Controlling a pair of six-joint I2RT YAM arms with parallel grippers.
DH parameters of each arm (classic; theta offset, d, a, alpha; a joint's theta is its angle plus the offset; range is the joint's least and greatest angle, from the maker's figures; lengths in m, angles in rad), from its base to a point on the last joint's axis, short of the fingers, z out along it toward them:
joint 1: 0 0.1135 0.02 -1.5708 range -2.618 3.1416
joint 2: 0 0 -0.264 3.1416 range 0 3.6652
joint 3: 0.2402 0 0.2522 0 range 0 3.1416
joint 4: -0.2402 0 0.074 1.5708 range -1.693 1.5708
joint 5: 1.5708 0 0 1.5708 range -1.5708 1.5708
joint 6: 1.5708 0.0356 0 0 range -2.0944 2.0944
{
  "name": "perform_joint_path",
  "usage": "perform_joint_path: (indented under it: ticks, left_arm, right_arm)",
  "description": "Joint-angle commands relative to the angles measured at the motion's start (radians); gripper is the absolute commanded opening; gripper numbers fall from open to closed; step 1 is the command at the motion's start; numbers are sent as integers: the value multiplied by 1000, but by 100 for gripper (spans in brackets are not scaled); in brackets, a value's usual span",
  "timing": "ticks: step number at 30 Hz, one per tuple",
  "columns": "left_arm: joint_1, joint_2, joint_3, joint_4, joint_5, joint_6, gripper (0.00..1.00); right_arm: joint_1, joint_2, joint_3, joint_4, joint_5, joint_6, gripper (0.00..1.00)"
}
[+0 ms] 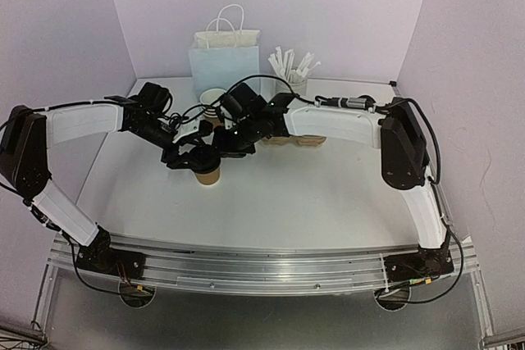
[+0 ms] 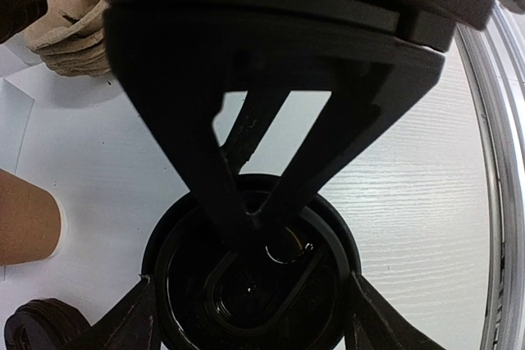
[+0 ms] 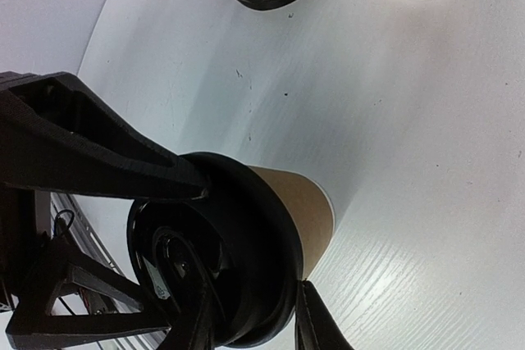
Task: Pack the takeout coffee
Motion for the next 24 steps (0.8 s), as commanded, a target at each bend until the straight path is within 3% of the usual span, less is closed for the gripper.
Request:
perform_joint_path:
  ticks: [1, 4, 13, 20, 24]
  left_arm:
    - [-23, 16, -74, -50, 20, 50, 53]
    - [-26, 34, -57, -40, 13, 13, 52]
    - [-30, 169, 97, -270, 36, 107, 50]
    - [-97, 226, 128, -277, -47, 80, 52]
    - [-119, 182, 113, -256, 19, -28, 54]
  right_arm:
    - [6, 38, -6, 5, 1, 8, 25]
    - [5, 42, -36, 2, -10, 21, 24]
    - [-7, 91, -26, -141, -38, 118, 23]
    - [-7, 89, -36, -194, -71, 79, 23]
    - [-7, 6, -50, -214, -33, 64, 23]
